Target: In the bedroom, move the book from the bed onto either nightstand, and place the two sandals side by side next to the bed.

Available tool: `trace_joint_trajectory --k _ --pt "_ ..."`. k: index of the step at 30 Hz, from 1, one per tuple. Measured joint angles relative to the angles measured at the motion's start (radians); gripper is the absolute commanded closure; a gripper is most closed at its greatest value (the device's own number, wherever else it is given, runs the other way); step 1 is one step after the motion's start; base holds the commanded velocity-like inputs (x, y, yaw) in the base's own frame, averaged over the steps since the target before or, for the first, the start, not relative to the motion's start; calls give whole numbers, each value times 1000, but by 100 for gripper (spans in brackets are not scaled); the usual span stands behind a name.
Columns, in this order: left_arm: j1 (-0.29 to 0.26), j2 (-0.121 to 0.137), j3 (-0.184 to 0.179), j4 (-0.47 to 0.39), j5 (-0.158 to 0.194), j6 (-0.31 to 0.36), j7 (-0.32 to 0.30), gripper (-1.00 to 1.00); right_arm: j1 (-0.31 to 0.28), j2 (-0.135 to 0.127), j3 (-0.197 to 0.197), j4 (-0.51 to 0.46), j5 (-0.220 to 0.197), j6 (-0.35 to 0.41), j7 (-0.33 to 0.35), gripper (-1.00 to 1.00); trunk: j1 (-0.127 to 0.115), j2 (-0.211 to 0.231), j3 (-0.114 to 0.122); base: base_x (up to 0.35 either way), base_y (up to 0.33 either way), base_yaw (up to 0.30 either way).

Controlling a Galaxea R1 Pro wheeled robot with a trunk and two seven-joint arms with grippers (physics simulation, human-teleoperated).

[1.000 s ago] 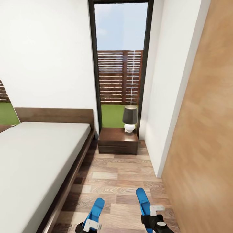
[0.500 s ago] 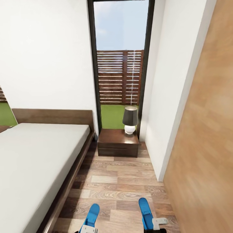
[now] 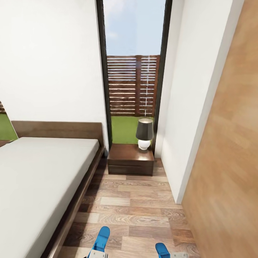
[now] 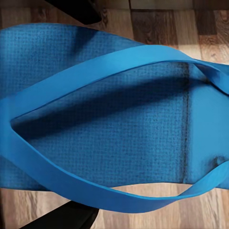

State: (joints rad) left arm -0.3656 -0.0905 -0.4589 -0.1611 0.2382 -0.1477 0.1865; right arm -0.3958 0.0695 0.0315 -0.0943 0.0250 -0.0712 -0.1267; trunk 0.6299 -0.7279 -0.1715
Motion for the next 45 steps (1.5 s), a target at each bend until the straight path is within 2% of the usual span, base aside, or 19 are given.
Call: trace_joint_trajectory --k 13,45 --pt "0 0 -1 1 -1 13 -2 100 22 0 0 -3 -2 -1 0 100 0 0 0 178 -39 0" --pt "0 0 -1 -1 0 6 -2 100 25 3 0 -5 -3 -2 0 100 0 0 0 319 -3 0"
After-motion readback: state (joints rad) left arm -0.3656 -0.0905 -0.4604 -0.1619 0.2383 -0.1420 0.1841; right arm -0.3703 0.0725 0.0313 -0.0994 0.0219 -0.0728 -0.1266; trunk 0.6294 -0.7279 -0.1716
